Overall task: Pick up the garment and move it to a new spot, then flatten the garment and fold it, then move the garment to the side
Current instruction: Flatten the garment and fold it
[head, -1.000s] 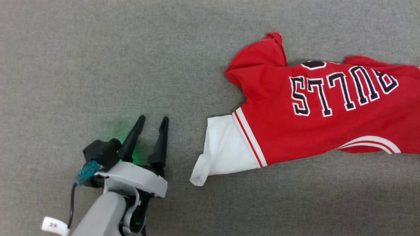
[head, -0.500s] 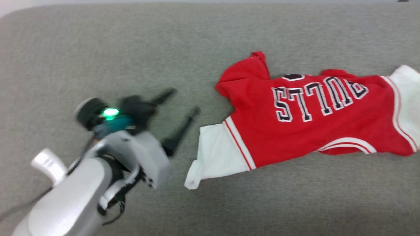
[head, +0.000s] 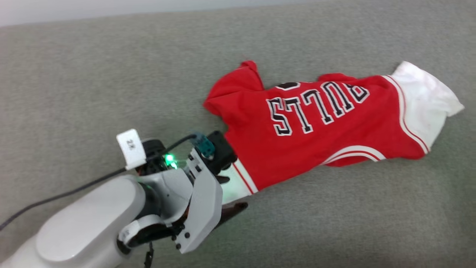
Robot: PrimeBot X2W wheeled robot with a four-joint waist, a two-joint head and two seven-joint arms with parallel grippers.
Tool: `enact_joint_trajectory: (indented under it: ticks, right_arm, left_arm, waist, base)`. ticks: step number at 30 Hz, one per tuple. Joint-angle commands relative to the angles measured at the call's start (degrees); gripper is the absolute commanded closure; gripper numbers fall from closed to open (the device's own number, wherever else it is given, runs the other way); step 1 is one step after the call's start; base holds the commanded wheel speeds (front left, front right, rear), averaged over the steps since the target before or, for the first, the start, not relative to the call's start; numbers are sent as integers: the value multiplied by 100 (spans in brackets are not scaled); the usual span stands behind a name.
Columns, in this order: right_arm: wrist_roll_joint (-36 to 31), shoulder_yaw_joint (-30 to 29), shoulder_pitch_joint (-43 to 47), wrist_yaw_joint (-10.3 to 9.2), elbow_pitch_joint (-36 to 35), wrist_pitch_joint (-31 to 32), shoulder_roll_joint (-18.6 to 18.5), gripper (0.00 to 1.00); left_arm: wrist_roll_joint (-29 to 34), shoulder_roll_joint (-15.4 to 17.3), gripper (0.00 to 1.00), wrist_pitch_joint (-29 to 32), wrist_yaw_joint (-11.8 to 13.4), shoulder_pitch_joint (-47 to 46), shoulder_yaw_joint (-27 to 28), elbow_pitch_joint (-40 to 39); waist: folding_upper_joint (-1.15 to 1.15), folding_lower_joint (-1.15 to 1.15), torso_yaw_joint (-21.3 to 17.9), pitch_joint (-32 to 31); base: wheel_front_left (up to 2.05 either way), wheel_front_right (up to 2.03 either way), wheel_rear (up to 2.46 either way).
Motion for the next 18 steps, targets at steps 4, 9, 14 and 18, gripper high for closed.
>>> enact_joint_trajectory:
  ticks: [4, 9, 14, 18]
  right_arm:
    - [-145, -257, 159, -4, -140, 99, 195, 0]
    - [-259, -453, 221, -4, -294, 247, 351, 0]
    - [-376, -585, 299, -4, -428, 430, 416, 0]
    - [-325, -250, 359, -4, -748, 843, 188, 0]
  left_arm:
    - [-107, 0, 0, -8, -9, -4, -203, 320]
    - [-129, 8, 0, -259, -10, 44, -410, 789]
    - [64, 20, 0, -592, -3, -39, -658, 1168]
    - [70, 40, 100, -843, 4, -124, -789, 1479]
  waist:
    - [0, 0, -280, 119]
    - [0, 0, -423, 180]
    - [0, 0, -478, 227]
    - [0, 0, -478, 289]
  base:
    - [0, 0, 0]
    - [0, 0, 0]
    - [0, 0, 0]
    - [0, 0, 0]
